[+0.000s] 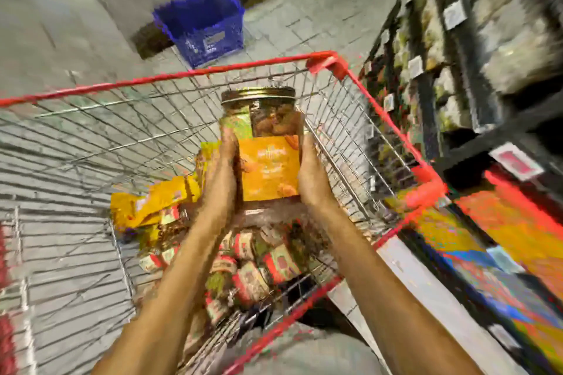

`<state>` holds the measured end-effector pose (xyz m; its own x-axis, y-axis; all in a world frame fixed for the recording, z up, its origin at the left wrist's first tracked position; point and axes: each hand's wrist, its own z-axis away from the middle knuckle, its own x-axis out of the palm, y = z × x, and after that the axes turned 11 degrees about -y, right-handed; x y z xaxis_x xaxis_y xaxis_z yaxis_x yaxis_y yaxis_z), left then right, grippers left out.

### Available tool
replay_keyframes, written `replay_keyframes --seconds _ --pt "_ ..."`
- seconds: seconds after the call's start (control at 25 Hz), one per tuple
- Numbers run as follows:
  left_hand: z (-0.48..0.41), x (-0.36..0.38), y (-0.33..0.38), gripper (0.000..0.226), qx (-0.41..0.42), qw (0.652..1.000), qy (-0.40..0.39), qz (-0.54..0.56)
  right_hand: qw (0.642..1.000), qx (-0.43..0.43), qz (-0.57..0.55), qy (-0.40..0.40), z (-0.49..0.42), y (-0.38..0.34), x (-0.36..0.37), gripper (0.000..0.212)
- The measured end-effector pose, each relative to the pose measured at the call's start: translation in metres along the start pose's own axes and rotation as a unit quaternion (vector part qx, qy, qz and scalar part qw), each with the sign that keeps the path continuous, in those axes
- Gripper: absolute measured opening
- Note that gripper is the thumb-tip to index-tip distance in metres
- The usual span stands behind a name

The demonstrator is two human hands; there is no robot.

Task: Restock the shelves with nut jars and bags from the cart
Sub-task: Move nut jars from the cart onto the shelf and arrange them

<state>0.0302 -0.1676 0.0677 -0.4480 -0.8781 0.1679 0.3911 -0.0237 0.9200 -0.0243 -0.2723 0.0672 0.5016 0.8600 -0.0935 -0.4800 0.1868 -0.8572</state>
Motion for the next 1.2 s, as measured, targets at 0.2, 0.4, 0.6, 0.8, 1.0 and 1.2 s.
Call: replay_keyframes --seconds 0.2,0.4,0.6,0.8,1.0,1.2 --pt "0.085 0.108 0.006 0.082 0.045 0.979 -0.178 -0.09 0.971 -0.086 -0.128 0.183 0.132 0.019 -0.105 0.053" --pt "0.182 0.237 -0.036 0.071 0.081 0.921 -0.355 -0.136 0.918 -0.077 -0.213 0.324 0.248 0.084 -0.216 0.057" --pt "0.311 0.381 -0.133 0.075 -0.003 0.872 -0.473 -0.127 0.883 -0.058 -0.198 0.422 0.382 0.187 -0.354 0.058" --pt "0.398 0.481 -0.198 0.079 -0.071 0.833 -0.524 -0.162 0.858 -0.016 -0.231 0.458 0.463 0.26 -0.451 0.057" --pt "0.427 0.573 -0.233 0.052 -0.083 0.822 -0.528 -0.196 0.839 0.006 -0.276 0.47 0.484 0.294 -0.536 0.057" --pt "0.418 0.675 -0.278 0.053 -0.061 0.797 -0.554 -0.234 0.812 -0.007 -0.293 0.504 0.468 0.327 -0.632 0.051"
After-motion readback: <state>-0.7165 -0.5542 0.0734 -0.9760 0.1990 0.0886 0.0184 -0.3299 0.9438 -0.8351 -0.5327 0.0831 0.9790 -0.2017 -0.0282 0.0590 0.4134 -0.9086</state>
